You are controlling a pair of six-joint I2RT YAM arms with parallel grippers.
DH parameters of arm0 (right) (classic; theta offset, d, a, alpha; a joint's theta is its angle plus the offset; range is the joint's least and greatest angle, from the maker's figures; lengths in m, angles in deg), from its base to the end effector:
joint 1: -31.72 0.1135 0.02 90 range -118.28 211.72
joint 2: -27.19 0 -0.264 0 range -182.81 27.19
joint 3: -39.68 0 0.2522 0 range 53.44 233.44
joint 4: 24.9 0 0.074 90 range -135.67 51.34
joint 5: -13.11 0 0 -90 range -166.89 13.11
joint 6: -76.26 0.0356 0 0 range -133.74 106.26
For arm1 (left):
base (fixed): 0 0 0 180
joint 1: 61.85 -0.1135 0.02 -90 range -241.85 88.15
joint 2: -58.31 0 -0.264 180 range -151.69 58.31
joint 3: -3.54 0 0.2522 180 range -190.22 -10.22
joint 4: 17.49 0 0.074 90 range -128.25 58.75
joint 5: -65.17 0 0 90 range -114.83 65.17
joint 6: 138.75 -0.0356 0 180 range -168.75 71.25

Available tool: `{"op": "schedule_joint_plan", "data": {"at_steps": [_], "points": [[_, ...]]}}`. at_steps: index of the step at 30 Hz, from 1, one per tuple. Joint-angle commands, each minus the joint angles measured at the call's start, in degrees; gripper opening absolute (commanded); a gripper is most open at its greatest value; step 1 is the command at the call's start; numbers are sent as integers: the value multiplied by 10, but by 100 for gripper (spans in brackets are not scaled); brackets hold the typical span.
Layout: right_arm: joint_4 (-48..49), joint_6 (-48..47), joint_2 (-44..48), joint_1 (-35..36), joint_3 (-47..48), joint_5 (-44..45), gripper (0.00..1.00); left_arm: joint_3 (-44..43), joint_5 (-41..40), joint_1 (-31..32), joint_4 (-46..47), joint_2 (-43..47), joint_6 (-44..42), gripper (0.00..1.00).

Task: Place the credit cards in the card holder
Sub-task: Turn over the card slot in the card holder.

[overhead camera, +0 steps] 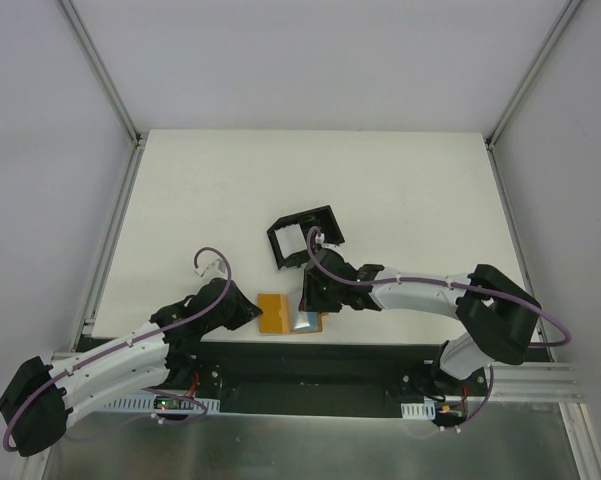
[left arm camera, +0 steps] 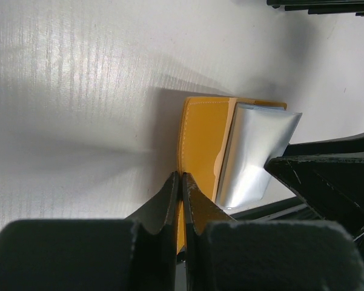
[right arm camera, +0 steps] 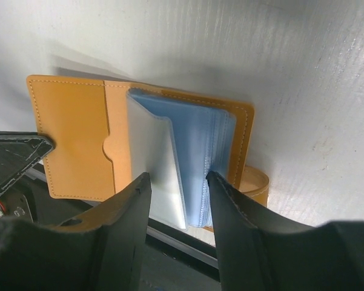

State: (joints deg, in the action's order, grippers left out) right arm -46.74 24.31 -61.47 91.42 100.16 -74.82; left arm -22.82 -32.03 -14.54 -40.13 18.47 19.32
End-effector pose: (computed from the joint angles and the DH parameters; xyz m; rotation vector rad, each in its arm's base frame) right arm 0.1558 0.2640 0.1744 -0.4669 2.5321 0.6749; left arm 0.1056 -0.1079 0.1594 -0.5026 2.3222 -0.9402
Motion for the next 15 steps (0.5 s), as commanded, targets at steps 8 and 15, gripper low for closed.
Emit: {"op": "schedule_joint_plan", "data": {"at_steps": [8, 15], "points": [[10, -1, -31, -1, 24, -45, 46, -2, -19, 3, -1, -11, 4, 0], [37, -14, -26, 6, 43, -65, 46, -1, -19, 4, -1, -18, 7, 0]]}}
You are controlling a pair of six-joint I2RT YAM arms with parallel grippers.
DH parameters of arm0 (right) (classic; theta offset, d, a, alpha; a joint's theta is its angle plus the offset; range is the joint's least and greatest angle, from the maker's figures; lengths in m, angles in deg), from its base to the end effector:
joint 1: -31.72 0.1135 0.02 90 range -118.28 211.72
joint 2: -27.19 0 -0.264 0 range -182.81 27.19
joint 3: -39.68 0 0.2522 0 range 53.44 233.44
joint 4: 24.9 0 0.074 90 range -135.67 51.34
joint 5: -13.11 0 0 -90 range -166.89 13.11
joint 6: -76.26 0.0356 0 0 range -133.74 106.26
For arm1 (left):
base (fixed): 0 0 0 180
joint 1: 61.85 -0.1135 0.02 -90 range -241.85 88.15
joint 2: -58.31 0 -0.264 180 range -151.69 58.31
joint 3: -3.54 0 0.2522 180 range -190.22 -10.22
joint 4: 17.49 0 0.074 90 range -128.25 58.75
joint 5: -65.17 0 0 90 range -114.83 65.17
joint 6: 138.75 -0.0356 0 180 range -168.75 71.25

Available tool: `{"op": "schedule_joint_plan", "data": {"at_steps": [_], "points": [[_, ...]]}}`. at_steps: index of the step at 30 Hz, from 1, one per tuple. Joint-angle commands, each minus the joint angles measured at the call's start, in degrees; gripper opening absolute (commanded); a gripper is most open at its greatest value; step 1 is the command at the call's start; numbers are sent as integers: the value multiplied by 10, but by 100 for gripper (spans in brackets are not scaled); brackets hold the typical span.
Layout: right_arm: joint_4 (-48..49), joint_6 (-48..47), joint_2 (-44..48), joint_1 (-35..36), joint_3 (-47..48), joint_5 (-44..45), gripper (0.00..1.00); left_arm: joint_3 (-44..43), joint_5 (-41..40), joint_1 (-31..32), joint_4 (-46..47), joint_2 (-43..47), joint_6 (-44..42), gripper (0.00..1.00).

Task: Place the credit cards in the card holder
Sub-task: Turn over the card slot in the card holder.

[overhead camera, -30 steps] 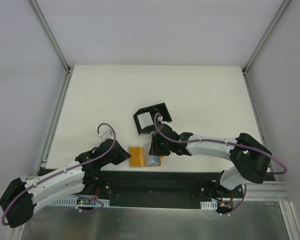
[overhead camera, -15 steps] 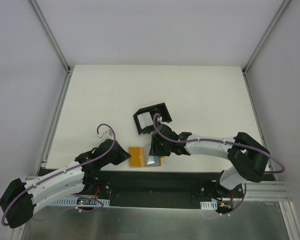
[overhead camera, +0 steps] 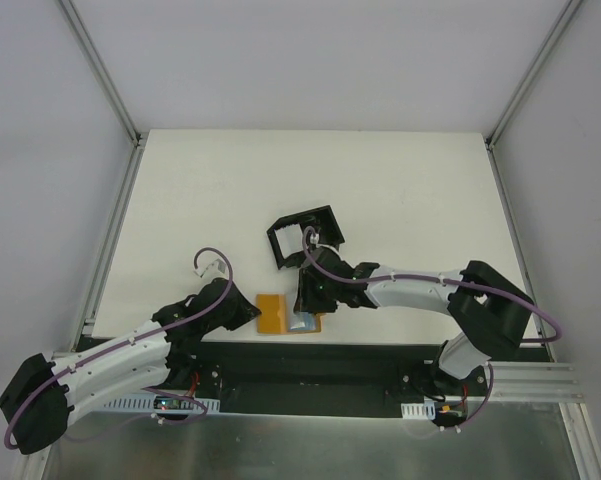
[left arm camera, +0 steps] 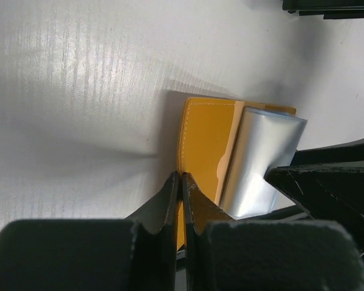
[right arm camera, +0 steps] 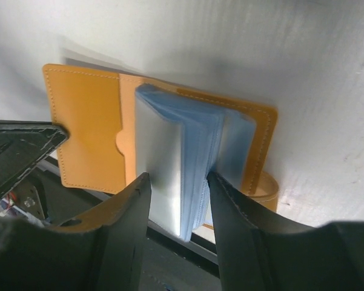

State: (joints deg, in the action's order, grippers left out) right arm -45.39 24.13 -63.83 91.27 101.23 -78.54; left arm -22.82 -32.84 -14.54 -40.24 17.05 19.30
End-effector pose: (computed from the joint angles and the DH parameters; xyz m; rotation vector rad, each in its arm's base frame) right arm 0.1586 0.2719 0.1695 -0.5032 2.5552 0.7377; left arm 0.1065 -0.1082 0.1560 -0.5112 2.3366 -0.9035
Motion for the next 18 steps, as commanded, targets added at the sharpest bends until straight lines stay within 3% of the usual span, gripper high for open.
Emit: {"op": "schedule_joint_plan", "data": {"at_steps": [1, 8, 18], "points": [[20, -15, -1, 10, 37, -26, 46, -2, -11, 3, 0, -6, 7, 0], [-65, -49, -3, 32, 106, 13, 43, -2, -13, 3, 0, -5, 7, 0], [-5, -48, -70, 36, 141, -83, 45, 5, -13, 4, 3, -7, 16, 0]]}}
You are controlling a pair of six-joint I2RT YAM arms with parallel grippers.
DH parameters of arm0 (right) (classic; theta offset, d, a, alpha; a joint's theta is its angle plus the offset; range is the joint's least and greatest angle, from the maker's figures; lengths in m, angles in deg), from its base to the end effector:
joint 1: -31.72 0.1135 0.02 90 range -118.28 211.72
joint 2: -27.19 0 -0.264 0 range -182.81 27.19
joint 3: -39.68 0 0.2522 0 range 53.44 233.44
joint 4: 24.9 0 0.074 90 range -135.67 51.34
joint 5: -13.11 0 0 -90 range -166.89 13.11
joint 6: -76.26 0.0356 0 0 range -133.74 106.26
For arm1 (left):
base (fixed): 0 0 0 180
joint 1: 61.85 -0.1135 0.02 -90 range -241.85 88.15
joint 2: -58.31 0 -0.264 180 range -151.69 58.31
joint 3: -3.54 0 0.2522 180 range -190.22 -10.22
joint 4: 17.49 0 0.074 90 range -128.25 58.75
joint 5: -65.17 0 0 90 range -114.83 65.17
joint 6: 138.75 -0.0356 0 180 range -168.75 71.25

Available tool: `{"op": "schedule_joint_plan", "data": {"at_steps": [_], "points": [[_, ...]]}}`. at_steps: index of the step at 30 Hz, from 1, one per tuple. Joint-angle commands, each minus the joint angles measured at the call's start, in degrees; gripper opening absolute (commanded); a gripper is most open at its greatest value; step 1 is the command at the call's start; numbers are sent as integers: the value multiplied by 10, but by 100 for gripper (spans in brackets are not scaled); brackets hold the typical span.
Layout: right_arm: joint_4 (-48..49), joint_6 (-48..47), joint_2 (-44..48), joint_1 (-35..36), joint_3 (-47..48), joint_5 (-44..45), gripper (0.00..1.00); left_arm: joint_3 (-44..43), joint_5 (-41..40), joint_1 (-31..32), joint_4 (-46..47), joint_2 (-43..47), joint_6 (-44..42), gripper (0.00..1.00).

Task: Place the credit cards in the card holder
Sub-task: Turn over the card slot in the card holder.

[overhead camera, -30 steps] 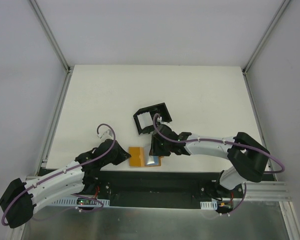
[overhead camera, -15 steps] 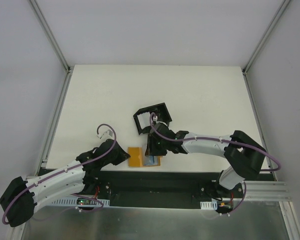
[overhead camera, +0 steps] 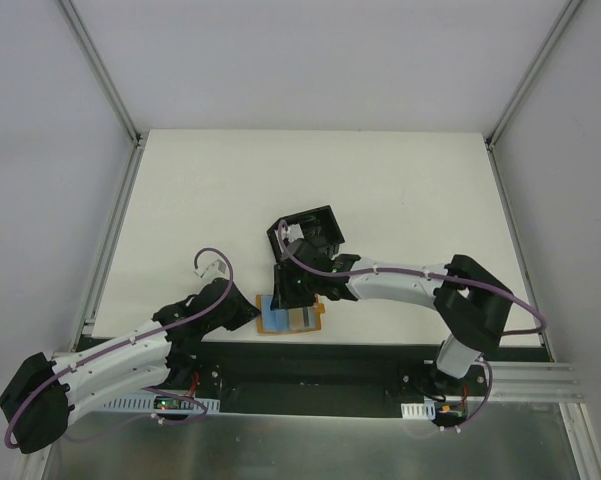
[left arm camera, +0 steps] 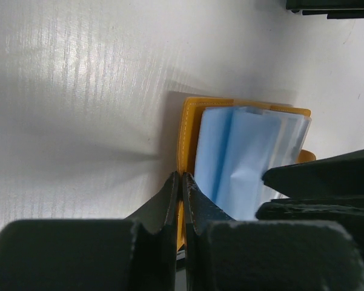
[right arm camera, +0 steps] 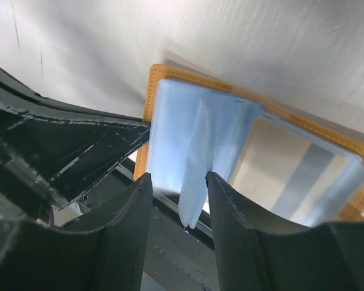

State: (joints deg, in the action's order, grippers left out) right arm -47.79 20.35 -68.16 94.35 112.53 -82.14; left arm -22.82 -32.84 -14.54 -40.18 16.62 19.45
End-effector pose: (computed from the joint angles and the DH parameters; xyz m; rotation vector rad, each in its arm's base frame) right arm 0.1601 0.3163 0.2019 -0.6766 2.4651 0.8614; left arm 0.1068 -0.1085 0.1551 -0.5149 2.3420 -0.8986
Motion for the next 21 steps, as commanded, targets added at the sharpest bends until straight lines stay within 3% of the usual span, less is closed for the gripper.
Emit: {"op": "schedule_joint_plan", "data": {"at_steps": [1, 7, 21], "points": [[30, -12, -28, 5, 29, -57, 45, 8, -13, 3, 4, -3, 20, 0], [83, -22, -12, 4, 32, -95, 47, 29, -3, -11, 16, 1, 38, 0], [68, -66, 72, -71, 24, -100, 50, 21, 8, -31, 25, -1, 17, 0]]}}
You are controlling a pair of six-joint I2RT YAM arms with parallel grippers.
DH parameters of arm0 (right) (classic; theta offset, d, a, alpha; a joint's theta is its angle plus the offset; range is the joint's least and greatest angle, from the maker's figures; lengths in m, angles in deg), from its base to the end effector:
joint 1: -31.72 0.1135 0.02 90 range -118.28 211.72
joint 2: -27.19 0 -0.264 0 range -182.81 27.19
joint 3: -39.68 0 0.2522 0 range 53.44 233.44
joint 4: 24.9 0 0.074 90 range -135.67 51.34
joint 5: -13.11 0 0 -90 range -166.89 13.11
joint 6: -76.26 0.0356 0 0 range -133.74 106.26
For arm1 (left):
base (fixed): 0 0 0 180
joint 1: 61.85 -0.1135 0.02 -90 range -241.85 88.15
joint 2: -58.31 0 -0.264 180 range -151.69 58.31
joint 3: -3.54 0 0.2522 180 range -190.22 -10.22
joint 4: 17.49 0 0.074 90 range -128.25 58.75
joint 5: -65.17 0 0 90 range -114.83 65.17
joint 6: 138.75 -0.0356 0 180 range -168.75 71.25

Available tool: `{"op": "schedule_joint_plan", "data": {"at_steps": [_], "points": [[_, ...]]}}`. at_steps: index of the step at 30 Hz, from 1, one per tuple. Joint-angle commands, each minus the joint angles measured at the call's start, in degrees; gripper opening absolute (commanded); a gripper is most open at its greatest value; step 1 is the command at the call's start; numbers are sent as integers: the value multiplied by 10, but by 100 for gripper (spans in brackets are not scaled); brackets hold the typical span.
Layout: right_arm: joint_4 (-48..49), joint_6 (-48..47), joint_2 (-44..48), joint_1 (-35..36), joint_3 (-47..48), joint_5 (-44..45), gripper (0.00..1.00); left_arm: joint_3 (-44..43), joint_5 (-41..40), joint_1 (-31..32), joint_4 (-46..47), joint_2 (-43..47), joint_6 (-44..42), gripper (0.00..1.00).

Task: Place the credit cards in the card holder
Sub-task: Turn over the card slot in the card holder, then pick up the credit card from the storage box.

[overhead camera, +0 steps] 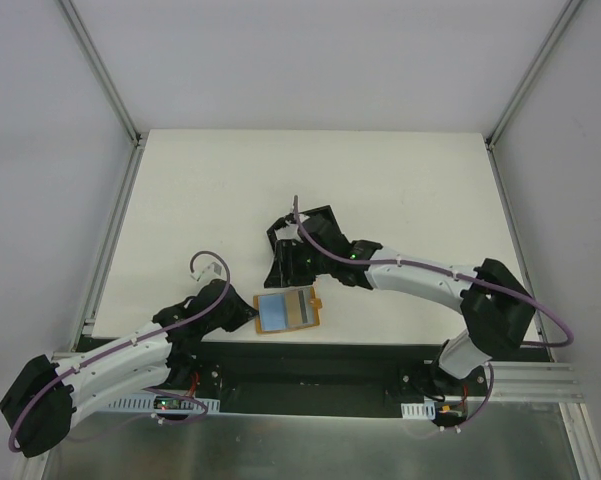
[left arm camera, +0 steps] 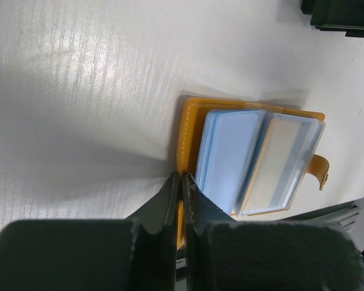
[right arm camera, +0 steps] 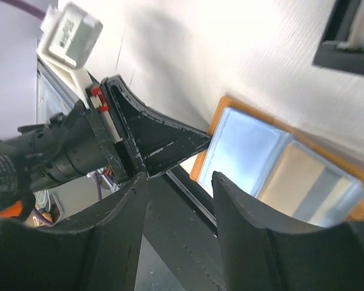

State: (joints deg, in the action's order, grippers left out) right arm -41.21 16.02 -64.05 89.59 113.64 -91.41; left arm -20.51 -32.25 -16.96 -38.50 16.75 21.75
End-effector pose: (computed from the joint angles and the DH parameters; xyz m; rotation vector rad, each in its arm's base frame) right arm 0.1822 0.3070 0.2425 -0.7316 2.2564 1.0962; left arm 0.1084 -0.1015 0.1447 -0.6074 2.3325 -0.8982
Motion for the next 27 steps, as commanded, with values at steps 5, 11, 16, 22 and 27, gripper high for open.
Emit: {"op": "schedule_joint_plan", "data": {"at_steps": [5, 11, 16, 22, 27], "points": [[-64, -63, 28, -71, 64, 22, 50, -16, -1, -8, 8, -6, -26, 0], [-184, -142, -38, -111, 187, 99, 52, -27, -2, -9, 13, -22, -40, 0], [-210, -160, -99, -151, 239, 93, 56, -30, 8, -18, 27, -37, -41, 0], [-201, -182, -161, -181, 270, 43, 62, -31, 45, -49, 53, -49, -59, 0], [-190, -190, -204, -194, 288, 1, 63, -33, 73, -56, 67, -55, -90, 5]]}}
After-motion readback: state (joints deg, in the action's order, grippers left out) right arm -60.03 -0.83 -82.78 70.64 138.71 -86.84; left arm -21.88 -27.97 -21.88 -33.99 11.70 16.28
